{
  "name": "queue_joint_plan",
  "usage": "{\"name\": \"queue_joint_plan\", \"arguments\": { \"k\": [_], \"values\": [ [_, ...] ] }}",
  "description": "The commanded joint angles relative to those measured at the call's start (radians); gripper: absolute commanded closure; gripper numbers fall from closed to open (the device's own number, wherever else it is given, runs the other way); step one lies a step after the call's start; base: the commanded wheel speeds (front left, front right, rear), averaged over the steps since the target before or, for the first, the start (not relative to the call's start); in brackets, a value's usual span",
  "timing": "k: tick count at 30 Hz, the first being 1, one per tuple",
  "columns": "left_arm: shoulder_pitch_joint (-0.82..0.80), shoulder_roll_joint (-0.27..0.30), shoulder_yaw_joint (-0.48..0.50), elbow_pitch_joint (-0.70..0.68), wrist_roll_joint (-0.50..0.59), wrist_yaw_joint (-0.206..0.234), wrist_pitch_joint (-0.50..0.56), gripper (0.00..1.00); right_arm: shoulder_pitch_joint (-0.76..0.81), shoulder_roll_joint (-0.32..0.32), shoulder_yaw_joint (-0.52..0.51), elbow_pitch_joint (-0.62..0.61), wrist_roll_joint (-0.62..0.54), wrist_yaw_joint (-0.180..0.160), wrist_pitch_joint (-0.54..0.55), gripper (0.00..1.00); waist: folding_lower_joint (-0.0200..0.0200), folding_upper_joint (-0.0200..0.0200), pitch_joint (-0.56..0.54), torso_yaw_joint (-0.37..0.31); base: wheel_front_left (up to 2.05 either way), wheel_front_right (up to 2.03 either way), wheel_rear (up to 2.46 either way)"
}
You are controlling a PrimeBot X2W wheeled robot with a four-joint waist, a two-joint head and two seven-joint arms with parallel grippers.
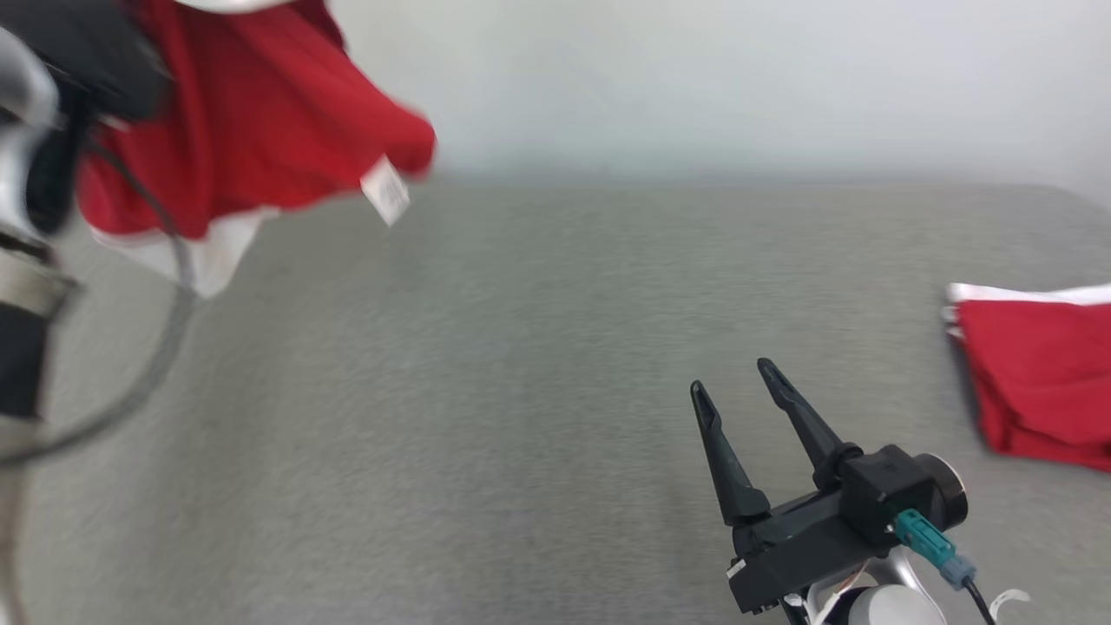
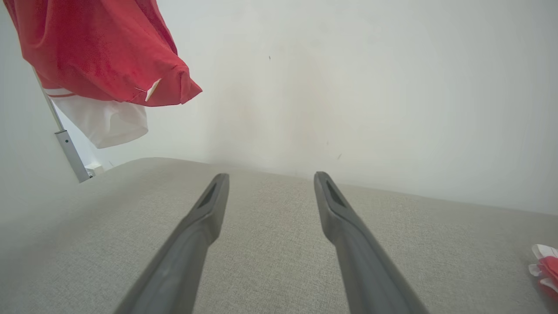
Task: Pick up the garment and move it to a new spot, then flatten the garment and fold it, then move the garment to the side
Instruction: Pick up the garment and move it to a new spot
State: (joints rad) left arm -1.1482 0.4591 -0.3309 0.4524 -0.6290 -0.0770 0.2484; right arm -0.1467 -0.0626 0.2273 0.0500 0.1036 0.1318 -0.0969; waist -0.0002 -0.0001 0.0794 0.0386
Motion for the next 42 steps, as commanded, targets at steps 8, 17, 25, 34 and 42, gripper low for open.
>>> {"name": "queue_joint_plan", "arguments": {
  "k": [8,17,25,34,42],
  "values": [
    [0.180,-0.081,-0.043,-0.287,-0.016,0.110,0.028,1.00,0.015,0.008,-0.024,-0.015,-0.018,-0.002,0.004,0.00,0.0002,0.0001,0.000,-0.241,0.00,0.00,0.00],
    [0.348,-0.153,-0.103,-0.420,-0.009,0.169,-0.018,1.00,0.018,0.011,-0.048,-0.015,-0.023,-0.002,-0.016,0.00,0.0002,0.0001,0.069,-0.355,0.00,0.00,0.00],
    [0.535,-0.155,-0.147,-0.263,0.007,0.165,-0.116,1.00,0.010,0.013,-0.043,-0.008,-0.012,-0.002,-0.024,0.00,0.0002,0.0001,0.106,-0.392,0.00,0.00,0.00],
    [0.668,-0.238,-0.190,-0.016,-0.031,0.087,-0.270,0.00,0.000,0.012,-0.043,0.011,-0.018,-0.002,-0.018,0.00,0.0002,0.0001,0.088,-0.334,0.00,0.00,0.00],
    [0.783,-0.250,-0.126,-0.072,-0.059,0.051,-0.486,0.00,0.036,0.002,-0.091,0.017,-0.027,-0.002,-0.014,0.00,0.0002,0.0001,0.023,-0.244,0.00,0.00,0.00]
  ]
}}
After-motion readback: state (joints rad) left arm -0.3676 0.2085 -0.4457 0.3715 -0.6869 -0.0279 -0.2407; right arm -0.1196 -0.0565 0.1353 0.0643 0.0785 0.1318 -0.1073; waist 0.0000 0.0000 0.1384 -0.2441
